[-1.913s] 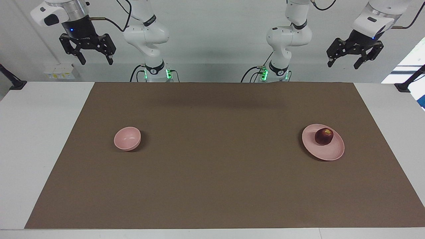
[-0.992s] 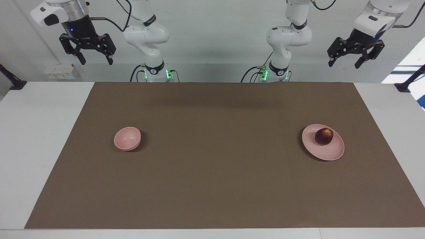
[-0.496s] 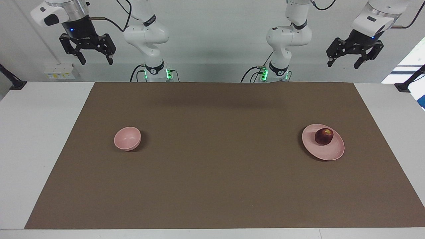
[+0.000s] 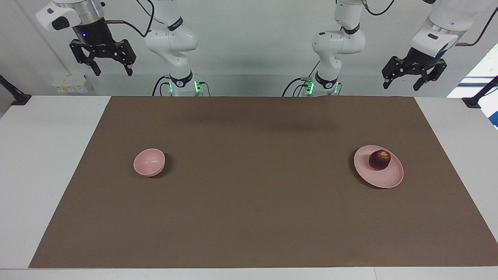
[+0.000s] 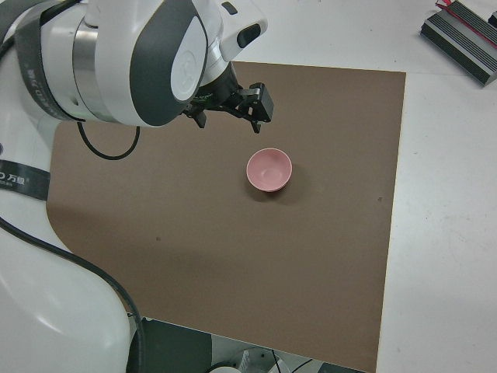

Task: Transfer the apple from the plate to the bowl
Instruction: 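Reach the left gripper down to the red apple on the plate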

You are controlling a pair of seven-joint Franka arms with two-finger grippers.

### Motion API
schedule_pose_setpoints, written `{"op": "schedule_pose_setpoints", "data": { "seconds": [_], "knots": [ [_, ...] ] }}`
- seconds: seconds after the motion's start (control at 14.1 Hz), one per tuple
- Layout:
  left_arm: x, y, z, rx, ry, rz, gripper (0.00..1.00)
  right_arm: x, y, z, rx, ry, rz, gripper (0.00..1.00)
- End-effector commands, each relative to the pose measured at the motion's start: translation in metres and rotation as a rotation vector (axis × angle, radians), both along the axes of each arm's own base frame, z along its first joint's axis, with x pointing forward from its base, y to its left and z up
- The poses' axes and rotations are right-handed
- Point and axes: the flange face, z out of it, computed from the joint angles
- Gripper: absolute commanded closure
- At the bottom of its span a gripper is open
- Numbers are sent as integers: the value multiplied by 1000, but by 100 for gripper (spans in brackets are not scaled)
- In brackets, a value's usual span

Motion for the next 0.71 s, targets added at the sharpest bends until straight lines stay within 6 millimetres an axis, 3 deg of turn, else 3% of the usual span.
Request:
{"op": "schedule_pose_setpoints", "data": {
  "seconds": [0.0, 0.21, 0.64],
  "knots": [
    [2, 4, -43, 0, -23, -4, 0, -6, -1, 2, -6, -5, 19, 0],
    [14, 4, -84, 0, -77, -27, 0, -6, 0, 2, -7, -5, 21, 0],
    [27, 35, -165, 9, -144, -103, 0, -6, 0, 2, -7, -4, 21, 0]
  ]
}}
